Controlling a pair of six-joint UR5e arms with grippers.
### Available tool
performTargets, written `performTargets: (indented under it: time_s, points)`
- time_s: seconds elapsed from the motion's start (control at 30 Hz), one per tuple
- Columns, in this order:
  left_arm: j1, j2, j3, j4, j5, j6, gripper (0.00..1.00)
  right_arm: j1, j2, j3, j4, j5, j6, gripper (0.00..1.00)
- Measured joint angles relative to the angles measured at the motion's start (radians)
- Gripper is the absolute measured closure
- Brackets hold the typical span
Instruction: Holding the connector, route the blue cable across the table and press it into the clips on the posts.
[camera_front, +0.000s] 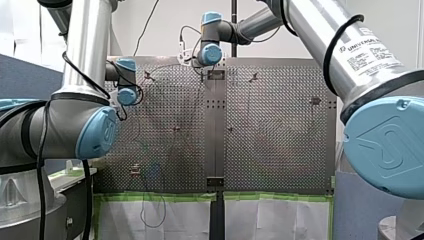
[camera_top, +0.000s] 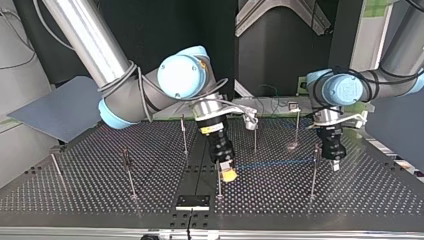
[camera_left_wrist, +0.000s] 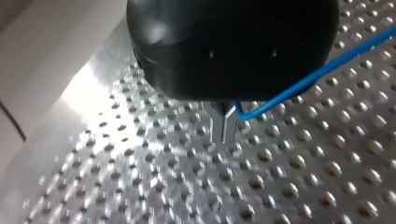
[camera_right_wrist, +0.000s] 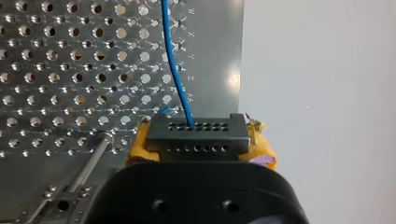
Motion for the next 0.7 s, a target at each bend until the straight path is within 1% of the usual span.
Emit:
performTargets:
  time_s: [0.07, 0.17, 0.3, 0.37, 0.4, 0.47, 0.5, 0.53, 0.57, 0.6, 0.63, 0.67, 0.7]
  points:
    - [0.004, 0.000, -0.003, -0.018, -0.018, -0.003, 1.00, 0.003, 0.000, -0.003, 0.003, 0.006, -0.006, 1.00]
    - [0.010, 0.006, -0.020, -0.044, -0.046, -0.009, 1.00, 0.010, 0.001, -0.004, 0.009, 0.020, -0.009, 1.00]
    - [0.011, 0.030, -0.056, -0.040, -0.061, -0.028, 1.00, 0.022, 0.001, 0.003, 0.023, 0.036, -0.010, 1.00]
    - [0.008, 0.051, -0.079, -0.022, -0.062, -0.047, 0.76, 0.027, 0.001, 0.006, 0.026, 0.040, -0.011, 1.00]
    - [0.006, 0.060, -0.089, -0.013, -0.061, -0.056, 0.76, 0.028, 0.001, 0.007, 0.026, 0.041, -0.011, 1.00]
    - [0.001, 0.084, -0.113, 0.004, -0.061, -0.079, 0.57, 0.031, 0.002, 0.010, 0.027, 0.043, -0.011, 1.00]
    - [-0.001, 0.094, -0.123, 0.007, -0.061, -0.089, 0.57, 0.034, 0.003, 0.012, 0.028, 0.045, -0.011, 1.00]
    - [-0.002, 0.103, -0.130, 0.007, -0.062, -0.098, 0.49, 0.038, 0.005, 0.016, 0.028, 0.049, -0.011, 1.00]
    - [-0.004, 0.114, -0.138, 0.003, -0.062, -0.109, 0.34, 0.045, 0.009, 0.020, 0.028, 0.056, -0.010, 1.00]
    - [-0.005, 0.123, -0.142, -0.001, -0.061, -0.118, 0.34, 0.051, 0.013, 0.023, 0.029, 0.061, -0.009, 1.00]
    - [-0.007, 0.131, -0.145, -0.007, -0.061, -0.127, 0.17, 0.056, 0.017, 0.025, 0.029, 0.067, -0.008, 1.00]
    - [-0.008, 0.139, -0.149, -0.017, -0.060, -0.137, 0.05, 0.061, 0.025, 0.026, 0.030, 0.075, -0.006, 1.00]
    - [-0.009, 0.143, -0.151, -0.025, -0.059, -0.143, 0.05, 0.064, 0.030, 0.027, 0.031, 0.081, -0.005, 1.00]
